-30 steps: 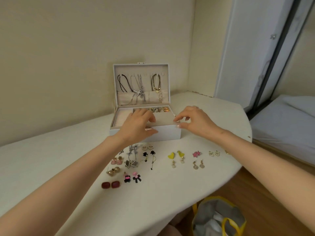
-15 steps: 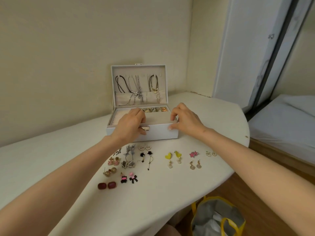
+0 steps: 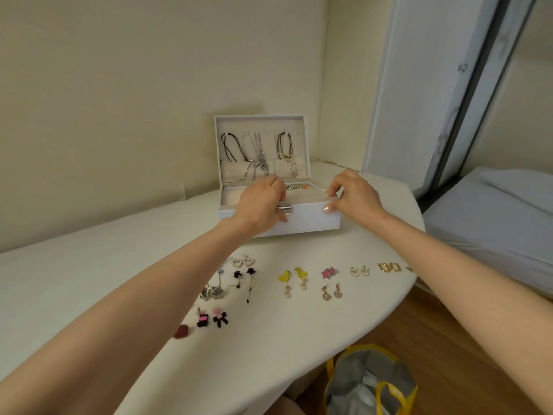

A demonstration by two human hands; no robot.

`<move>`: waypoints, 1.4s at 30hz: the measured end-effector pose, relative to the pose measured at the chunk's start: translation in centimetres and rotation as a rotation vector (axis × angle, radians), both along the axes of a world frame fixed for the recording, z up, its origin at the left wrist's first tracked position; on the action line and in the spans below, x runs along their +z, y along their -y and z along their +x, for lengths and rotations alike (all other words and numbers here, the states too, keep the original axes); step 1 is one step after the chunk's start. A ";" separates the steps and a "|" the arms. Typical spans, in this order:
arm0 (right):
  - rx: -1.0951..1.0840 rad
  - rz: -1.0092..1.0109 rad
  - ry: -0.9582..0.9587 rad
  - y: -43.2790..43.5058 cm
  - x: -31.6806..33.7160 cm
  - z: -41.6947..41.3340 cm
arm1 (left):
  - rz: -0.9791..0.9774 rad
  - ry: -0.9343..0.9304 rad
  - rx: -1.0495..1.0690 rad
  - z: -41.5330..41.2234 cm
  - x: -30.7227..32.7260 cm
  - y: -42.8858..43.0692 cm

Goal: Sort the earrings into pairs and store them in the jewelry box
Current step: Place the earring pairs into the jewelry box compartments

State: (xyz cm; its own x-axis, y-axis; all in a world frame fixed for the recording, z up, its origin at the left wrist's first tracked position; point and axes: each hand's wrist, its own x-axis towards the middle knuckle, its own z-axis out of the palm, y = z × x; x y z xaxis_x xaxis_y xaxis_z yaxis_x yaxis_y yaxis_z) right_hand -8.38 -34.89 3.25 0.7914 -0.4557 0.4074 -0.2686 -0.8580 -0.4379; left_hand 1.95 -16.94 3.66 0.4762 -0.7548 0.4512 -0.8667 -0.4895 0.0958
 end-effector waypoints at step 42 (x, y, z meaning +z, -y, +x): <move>0.185 -0.108 0.075 -4.6 -1.6 -8.6 | -0.074 0.123 -0.275 -4.1 -3.4 -2.5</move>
